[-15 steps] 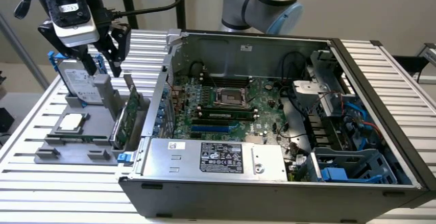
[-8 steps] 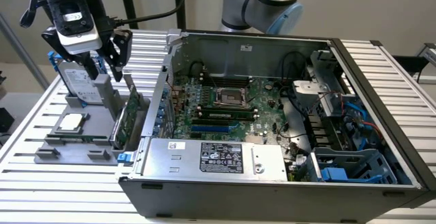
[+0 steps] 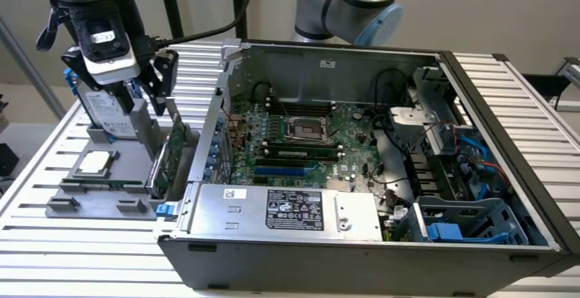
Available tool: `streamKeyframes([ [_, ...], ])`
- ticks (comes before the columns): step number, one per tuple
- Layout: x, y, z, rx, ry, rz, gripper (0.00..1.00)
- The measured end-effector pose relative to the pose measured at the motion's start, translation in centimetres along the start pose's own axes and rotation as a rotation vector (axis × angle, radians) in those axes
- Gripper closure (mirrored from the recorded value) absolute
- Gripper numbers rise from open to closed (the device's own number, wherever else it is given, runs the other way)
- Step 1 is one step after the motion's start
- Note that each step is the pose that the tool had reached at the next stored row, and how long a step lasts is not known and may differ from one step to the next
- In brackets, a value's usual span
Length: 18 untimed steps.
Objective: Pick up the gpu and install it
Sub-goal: 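Pick up the gpu and move the gpu toward the slot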
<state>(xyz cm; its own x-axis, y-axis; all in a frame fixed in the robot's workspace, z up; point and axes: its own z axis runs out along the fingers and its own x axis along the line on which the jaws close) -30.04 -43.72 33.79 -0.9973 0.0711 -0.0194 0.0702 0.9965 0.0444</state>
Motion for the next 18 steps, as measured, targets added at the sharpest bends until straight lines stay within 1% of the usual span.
streamKeyframes([
  [18,0.1,-0.15,3.27,0.0,-0.0006,0.0,0.46],
])
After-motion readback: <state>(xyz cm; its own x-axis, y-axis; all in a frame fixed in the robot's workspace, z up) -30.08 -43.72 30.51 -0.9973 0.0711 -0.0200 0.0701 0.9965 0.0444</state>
